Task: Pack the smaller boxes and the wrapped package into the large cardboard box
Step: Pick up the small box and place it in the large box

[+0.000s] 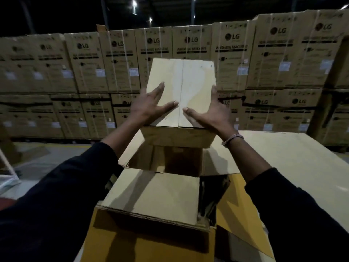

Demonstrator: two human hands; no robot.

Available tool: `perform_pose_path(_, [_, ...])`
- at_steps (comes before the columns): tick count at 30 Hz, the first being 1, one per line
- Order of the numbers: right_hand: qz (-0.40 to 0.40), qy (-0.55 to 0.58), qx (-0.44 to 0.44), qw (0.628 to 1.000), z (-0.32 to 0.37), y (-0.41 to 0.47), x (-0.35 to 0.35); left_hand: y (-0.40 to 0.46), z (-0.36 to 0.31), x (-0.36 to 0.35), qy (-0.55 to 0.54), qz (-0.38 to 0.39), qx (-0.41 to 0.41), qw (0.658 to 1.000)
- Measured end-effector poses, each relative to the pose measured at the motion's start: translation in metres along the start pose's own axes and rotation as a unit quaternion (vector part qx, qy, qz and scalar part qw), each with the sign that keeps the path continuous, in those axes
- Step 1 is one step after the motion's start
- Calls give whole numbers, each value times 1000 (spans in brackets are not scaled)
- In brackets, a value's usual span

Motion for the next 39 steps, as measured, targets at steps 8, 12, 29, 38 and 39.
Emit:
perform_pose_path(8, [134, 21, -95, 986, -6, 15, -76, 23, 69, -62, -48, 138, 34, 989])
perform_pose_path(12, [166, 24, -160, 973, -10, 12, -106, 27, 84, -85, -53, 203, 10, 978])
perform_pose_path(29, [384, 41, -312, 868, -23, -1, -166, 26, 133, -220, -75, 403, 67, 910])
perform_pose_path(38, [507, -100, -294, 804, -49, -23, -239, -7, 127, -267, 34, 547, 95, 831])
perform_pose_path(39, [506, -115, -277, 809, -50, -24, -241, -8, 128, -265, 35, 555, 103, 825])
Point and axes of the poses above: each hand's wrist, its own y-axis towards the middle knuckle, its own x-axis out of the back of the hand, z = x × y, the point moved 1 cm from there along y, towards the middle knuckle, and after that the axes turned 4 degrees about z, right-handed, at the moved point
